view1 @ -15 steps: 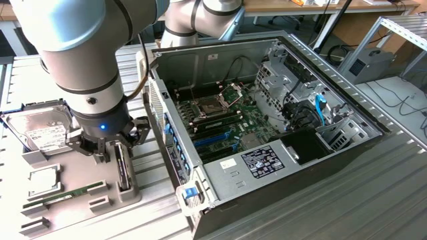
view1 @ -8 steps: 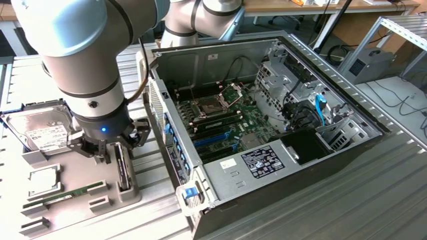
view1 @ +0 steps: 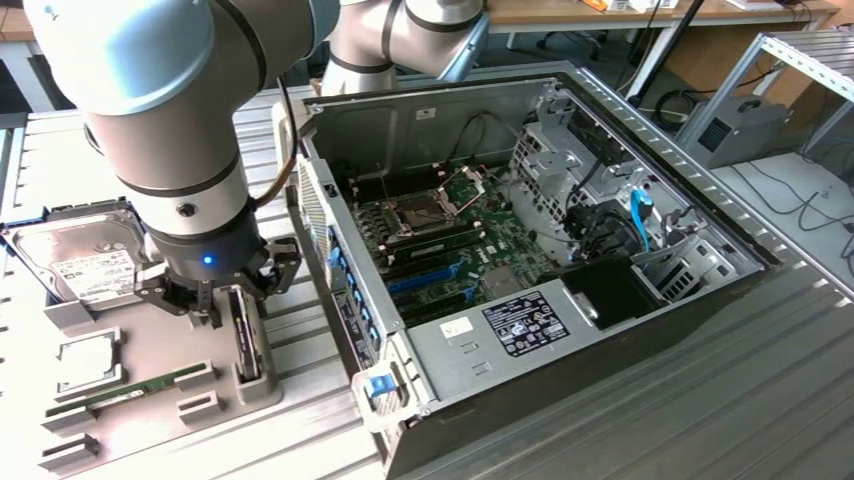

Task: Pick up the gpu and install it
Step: 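Pick up the gpu and move the gpu toward the slot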

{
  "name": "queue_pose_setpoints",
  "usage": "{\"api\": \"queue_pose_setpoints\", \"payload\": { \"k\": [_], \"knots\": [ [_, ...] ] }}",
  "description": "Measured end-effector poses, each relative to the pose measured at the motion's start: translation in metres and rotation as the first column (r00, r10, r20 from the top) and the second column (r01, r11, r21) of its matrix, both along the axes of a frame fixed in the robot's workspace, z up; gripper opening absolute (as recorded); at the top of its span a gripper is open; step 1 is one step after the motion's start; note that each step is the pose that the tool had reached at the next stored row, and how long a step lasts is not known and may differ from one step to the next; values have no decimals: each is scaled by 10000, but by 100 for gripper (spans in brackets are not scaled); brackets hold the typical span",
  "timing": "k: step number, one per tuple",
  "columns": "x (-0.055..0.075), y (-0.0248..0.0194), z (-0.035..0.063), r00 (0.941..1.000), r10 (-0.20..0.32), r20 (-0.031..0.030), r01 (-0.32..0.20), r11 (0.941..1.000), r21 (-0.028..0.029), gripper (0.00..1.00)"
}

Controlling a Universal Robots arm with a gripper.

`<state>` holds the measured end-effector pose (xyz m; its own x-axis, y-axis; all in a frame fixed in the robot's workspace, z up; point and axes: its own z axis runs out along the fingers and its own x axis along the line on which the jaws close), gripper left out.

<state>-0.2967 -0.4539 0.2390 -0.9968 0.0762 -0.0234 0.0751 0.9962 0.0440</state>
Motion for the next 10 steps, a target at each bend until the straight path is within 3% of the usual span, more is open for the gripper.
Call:
{"api": "queue_pose_setpoints", "payload": {
  "k": [7,8,10],
  "knots": [
    [0,0,0,10000,0,0,0,10000,0,48],
    [0,0,0,10000,0,0,0,10000,0,41],
    [0,0,0,10000,0,0,0,10000,0,41]
  ]
}}
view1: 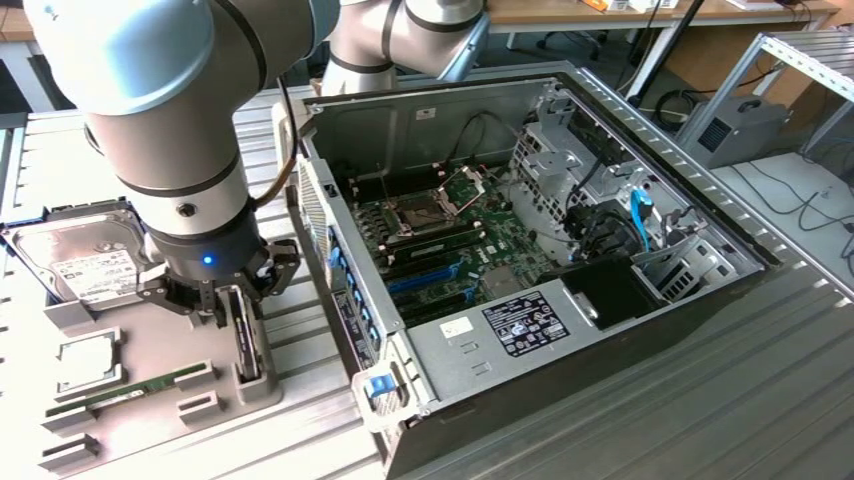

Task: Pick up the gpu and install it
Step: 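Pick up the gpu and move the gpu toward the slot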

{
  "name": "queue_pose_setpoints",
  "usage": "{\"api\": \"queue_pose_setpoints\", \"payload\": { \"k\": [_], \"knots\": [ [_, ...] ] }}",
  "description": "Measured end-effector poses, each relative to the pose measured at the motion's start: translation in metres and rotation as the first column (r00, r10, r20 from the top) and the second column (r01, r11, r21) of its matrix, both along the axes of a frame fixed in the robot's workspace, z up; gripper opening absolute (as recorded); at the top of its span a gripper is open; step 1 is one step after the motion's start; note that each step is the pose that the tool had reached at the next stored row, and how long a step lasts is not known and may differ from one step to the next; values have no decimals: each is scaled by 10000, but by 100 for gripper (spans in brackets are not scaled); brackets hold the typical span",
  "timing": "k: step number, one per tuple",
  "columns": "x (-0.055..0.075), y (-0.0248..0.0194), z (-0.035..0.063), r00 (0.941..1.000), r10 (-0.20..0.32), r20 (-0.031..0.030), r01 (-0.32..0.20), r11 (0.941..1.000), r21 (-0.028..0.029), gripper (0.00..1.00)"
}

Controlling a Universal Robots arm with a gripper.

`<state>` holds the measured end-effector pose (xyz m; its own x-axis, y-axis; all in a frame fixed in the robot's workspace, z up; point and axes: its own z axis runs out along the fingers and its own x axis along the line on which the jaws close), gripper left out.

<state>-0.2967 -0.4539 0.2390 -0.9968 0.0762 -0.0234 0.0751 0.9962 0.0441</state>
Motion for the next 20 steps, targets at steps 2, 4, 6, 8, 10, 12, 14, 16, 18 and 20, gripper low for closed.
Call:
{"api": "queue_pose_setpoints", "payload": {
  "k": [2,4,6,8,10,12,14,16,18,20],
  "knots": [
    [0,0,0,10000,0,0,0,10000,0,41],
    [0,0,0,10000,0,0,0,10000,0,41],
    [0,0,0,10000,0,0,0,10000,0,41],
    [0,0,0,10000,0,-1,0,10000,-1,40],
    [0,0,0,10000,0,0,0,10000,0,33],
    [0,0,0,10000,0,0,0,10000,0,33],
    [0,0,0,10000,0,0,0,10000,0,33],
    [0,0,0,10000,0,0,0,10000,0,33],
    [0,0,0,10000,0,-1,0,10000,0,33],
    [0,0,0,10000,1,-1,-1,10000,-1,31]
  ]
}}
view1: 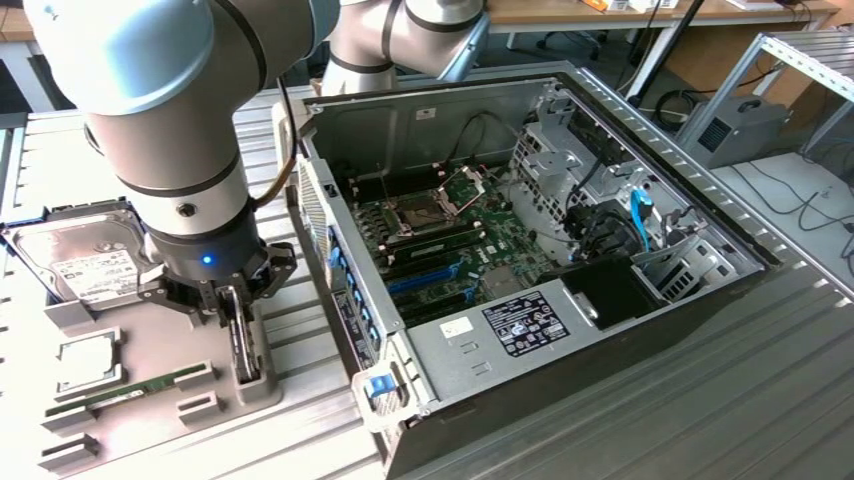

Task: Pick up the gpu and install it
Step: 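Pick up the gpu and move the gpu toward the slot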

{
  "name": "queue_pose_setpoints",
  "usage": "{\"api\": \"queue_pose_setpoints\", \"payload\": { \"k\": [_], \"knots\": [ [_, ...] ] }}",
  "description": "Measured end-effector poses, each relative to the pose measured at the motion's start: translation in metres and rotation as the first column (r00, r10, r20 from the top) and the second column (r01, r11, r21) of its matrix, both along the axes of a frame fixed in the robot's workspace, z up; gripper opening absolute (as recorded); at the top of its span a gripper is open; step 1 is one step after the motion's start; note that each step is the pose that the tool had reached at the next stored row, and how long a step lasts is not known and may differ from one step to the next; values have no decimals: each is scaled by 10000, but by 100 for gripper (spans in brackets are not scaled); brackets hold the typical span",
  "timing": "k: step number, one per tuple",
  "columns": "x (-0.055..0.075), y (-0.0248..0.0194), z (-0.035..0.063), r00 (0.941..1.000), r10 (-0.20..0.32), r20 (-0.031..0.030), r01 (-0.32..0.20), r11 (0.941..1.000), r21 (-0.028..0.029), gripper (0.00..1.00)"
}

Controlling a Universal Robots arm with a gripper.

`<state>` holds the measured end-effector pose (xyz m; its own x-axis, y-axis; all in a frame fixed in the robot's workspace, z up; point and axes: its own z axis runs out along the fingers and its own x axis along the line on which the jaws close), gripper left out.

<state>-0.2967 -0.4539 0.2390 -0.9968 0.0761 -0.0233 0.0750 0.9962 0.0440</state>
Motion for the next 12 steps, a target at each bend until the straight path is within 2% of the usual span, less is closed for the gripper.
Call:
{"api": "queue_pose_setpoints", "payload": {
  "k": [1,12],
  "knots": [
    [0,0,0,10000,-1,0,1,10000,0,27],
    [0,0,0,10000,-1,1,1,10000,0,27]
  ]
}}
